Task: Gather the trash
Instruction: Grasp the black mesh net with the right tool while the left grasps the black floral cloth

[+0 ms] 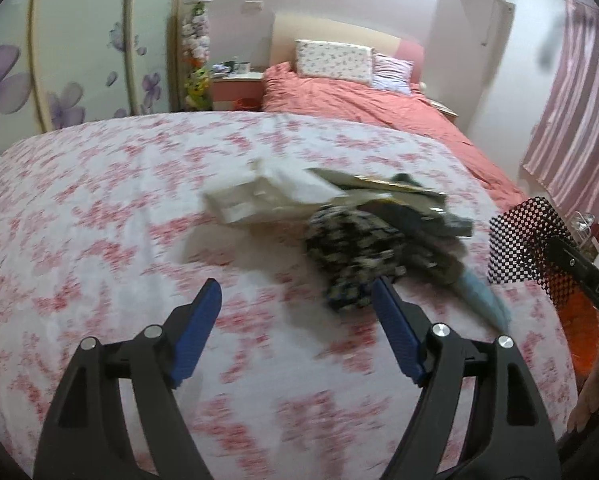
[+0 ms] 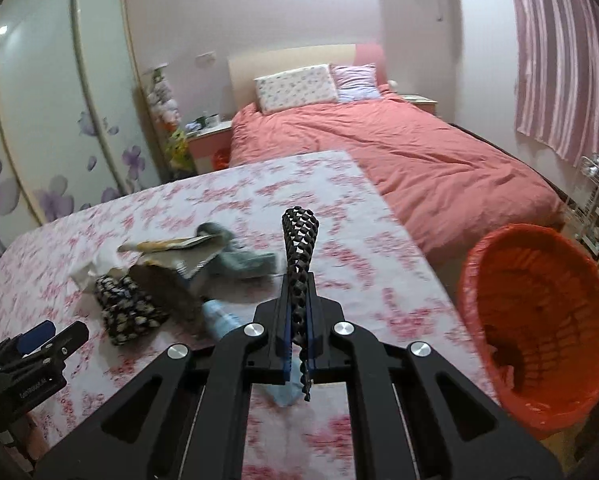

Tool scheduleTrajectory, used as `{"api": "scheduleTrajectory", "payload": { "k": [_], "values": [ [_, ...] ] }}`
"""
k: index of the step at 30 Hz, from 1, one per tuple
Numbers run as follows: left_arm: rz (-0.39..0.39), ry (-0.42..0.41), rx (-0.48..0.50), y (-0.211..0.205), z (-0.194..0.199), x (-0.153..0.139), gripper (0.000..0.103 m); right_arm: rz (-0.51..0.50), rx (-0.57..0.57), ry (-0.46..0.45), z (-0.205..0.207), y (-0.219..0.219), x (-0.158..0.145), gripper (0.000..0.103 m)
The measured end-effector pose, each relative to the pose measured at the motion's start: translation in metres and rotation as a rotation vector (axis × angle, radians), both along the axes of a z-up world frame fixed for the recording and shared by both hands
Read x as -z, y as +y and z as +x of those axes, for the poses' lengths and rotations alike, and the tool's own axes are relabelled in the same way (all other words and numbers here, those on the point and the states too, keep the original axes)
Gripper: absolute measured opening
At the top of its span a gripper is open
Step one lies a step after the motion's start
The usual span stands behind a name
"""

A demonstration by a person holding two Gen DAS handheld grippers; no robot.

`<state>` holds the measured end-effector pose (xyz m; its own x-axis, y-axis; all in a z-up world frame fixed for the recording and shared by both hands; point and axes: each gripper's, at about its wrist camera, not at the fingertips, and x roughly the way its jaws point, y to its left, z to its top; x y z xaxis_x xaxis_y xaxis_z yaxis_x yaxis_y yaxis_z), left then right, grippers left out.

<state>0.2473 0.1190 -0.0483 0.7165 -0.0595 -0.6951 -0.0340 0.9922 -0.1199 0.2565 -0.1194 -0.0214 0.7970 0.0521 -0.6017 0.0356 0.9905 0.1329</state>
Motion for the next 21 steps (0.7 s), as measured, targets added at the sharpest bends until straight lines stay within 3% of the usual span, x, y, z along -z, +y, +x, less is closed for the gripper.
{"api": "scheduleTrajectory", "payload": {
  "k": [8, 11, 13, 15, 21],
  "values": [
    [0.021, 0.032, 0.013, -0.031, 0.031, 0.012, 0.075, 0.014, 0.027, 0.009, -0.003, -0.02, 0.008, 0.005],
    [0.028, 0.054, 0.012, -0.033, 0.043, 0.019, 0.061, 0.019, 0.031, 0.014, -0.003, -0.025, 0.011, 0.005],
    [0.019, 0.071, 0.022, -0.035, 0.047, 0.022, 0.033, 0.023, 0.034, 0.018, -0.004, -0.03, 0.013, 0.005],
    [0.009, 0.081, 0.038, -0.035, 0.048, 0.023, 0.018, 0.025, 0.034, 0.017, -0.006, -0.033, 0.013, 0.005],
    [0.012, 0.008, 0.061, -0.027, 0.029, -0.003, 0.013, 0.031, 0.035, -0.016, -0.014, -0.036, 0.0, 0.005]
  ]
}}
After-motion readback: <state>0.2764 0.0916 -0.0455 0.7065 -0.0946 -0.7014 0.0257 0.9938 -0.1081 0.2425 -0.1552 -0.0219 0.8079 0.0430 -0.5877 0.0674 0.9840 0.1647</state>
